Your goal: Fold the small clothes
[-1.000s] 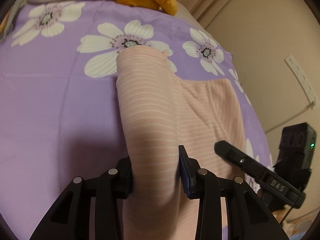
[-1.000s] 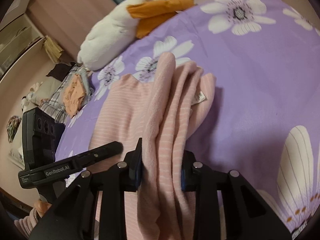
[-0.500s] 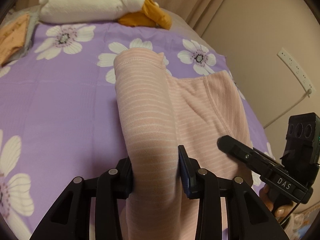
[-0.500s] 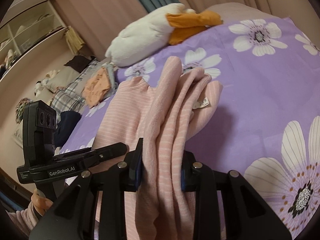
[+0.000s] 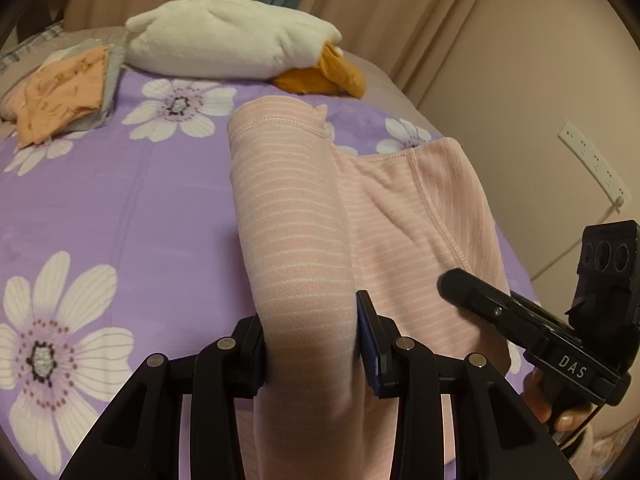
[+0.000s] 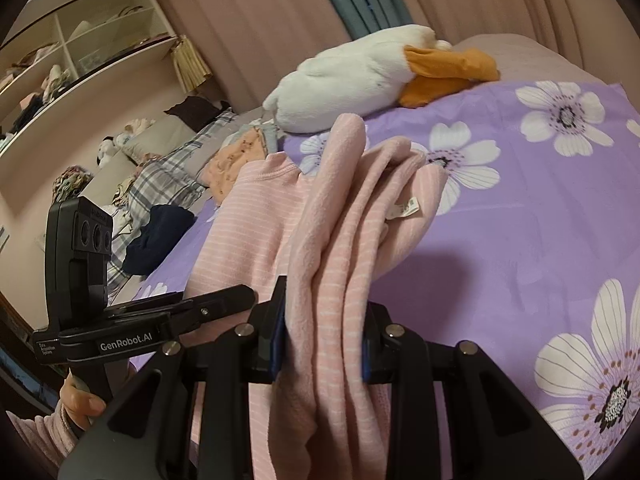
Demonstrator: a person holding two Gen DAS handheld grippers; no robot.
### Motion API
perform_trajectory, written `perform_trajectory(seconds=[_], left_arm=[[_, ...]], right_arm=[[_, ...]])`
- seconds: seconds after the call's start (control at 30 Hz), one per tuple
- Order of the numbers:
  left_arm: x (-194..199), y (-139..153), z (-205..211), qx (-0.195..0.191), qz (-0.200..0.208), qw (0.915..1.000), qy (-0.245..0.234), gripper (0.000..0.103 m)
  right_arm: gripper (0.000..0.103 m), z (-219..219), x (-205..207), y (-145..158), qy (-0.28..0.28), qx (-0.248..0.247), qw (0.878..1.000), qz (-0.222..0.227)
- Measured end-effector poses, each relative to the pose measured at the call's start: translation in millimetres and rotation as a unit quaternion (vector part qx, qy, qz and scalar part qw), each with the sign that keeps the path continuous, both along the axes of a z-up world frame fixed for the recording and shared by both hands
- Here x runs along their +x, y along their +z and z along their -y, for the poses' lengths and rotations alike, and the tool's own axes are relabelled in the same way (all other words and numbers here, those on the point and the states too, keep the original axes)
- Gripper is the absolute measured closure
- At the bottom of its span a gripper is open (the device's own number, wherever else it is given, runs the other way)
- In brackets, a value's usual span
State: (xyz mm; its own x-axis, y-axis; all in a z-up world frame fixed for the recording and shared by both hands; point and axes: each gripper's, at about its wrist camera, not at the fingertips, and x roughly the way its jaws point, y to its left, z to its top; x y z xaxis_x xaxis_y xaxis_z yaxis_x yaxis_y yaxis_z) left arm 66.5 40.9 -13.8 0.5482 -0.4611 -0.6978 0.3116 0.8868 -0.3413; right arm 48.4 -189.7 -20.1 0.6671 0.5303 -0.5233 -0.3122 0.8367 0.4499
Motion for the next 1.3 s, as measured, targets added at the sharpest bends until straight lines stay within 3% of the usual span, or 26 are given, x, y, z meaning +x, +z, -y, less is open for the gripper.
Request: perform_trajectory(seconds=[0.63, 1.3], left_arm=[[28, 7, -30, 0.005, 0.024, 0.9991, 0.035, 0.066], [84, -27, -38, 0.023, -0.004, 0.9985, 0.05, 0.066]], right_arm=[[0.074, -36, 45, 14, 0.027, -0.012, 0.999, 0.02], [0.074, -53, 105, -20, 0.025, -0.024, 0.999, -0.009]])
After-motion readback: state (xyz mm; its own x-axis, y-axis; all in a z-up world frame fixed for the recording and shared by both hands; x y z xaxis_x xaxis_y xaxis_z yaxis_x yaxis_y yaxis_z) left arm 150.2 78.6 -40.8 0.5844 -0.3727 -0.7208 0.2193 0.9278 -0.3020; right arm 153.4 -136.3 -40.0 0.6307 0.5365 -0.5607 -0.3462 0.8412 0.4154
